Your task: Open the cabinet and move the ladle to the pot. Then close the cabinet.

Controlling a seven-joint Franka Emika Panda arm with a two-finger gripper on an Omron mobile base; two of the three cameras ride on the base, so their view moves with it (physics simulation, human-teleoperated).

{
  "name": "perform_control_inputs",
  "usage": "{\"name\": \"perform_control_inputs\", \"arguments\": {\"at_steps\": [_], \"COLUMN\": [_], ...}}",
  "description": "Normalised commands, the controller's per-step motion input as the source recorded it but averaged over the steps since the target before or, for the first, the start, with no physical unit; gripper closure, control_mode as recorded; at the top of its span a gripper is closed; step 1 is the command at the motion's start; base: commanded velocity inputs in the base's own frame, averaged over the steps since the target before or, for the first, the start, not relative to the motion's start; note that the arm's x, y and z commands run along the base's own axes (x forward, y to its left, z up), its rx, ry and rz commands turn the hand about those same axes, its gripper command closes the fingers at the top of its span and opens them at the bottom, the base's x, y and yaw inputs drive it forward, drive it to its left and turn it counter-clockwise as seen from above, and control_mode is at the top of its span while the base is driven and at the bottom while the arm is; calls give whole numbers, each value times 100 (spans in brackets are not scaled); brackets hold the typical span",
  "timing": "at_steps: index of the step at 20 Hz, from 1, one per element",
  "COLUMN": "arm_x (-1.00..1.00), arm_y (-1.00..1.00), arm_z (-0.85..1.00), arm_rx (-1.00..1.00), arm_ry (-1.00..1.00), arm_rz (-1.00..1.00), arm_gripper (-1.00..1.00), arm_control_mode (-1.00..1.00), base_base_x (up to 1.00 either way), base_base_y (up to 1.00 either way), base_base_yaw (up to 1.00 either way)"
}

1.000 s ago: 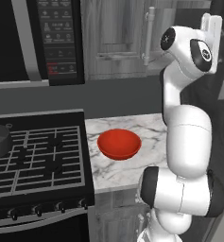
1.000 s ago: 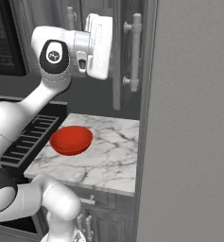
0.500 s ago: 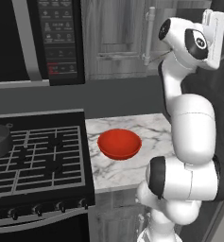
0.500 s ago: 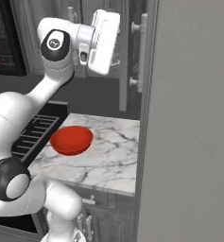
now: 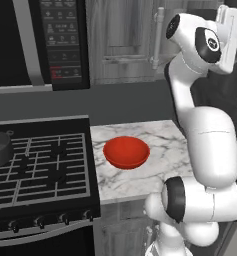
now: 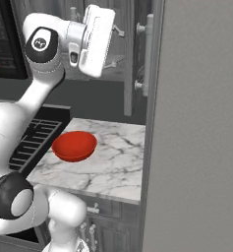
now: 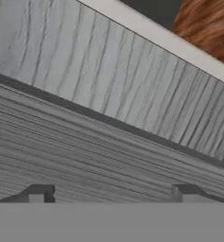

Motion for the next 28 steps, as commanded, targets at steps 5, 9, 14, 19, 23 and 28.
{"name": "perform_control_inputs", "arguments": {"at_steps": [5, 9, 14, 19, 23, 28], "arm_x": [-58, -46, -27, -30, -23, -22], "arm_y": [67, 86, 49, 37, 45, 44], "arm_z": [1, 0, 34, 43, 19, 0], "arm_rx": [-2, 0, -9, -14, -13, -11], "arm_ry": [-6, 3, 14, 24, 27, 19], "arm_rz": [13, 26, 30, 26, 23, 19], "arm_gripper": [-100, -100, -100, -100, -100, -100], "arm_control_mode": [-100, -100, -100, -100, -100, -100], "base_base_x": [0, 0, 0, 0, 0, 0], "base_base_y": [0, 0, 0, 0, 0, 0], "base_base_yaw": [0, 0, 0, 0, 0, 0]}}
